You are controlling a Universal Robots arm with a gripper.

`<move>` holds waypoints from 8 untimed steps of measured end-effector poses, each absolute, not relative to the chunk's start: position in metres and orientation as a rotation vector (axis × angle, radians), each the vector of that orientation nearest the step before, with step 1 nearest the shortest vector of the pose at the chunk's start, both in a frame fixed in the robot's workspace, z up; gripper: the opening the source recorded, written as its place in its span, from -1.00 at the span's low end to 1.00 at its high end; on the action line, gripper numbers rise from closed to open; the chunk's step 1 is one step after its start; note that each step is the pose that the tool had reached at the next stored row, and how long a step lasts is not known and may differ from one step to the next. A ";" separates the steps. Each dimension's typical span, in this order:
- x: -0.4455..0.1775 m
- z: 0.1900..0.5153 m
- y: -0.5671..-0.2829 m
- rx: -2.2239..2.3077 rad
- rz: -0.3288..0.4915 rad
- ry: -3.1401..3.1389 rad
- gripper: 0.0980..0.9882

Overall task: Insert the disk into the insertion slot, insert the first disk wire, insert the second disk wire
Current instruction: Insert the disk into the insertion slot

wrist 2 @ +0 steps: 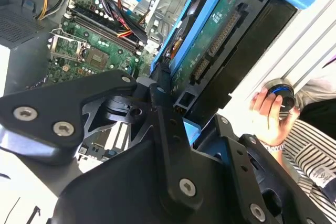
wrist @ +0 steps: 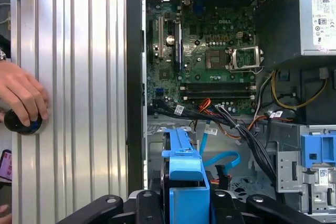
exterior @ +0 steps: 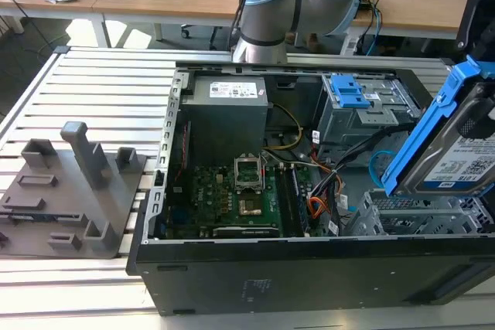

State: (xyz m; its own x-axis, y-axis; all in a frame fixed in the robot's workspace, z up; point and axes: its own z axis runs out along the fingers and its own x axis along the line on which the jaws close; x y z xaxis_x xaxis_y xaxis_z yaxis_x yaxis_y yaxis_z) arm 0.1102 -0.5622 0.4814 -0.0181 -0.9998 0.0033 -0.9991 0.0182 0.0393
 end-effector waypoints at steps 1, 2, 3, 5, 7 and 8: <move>0.110 0.481 -0.562 2.180 -0.040 -2.220 -0.40; 0.110 0.480 -0.562 2.180 -0.040 -2.220 -0.40; 0.110 0.480 -0.562 2.180 -0.040 -2.220 -0.40; 0.110 0.479 -0.562 2.180 -0.040 -2.220 -0.40; 0.110 0.477 -0.562 2.180 -0.040 -2.220 -0.40; 0.110 0.477 -0.562 2.180 -0.040 -2.220 -0.40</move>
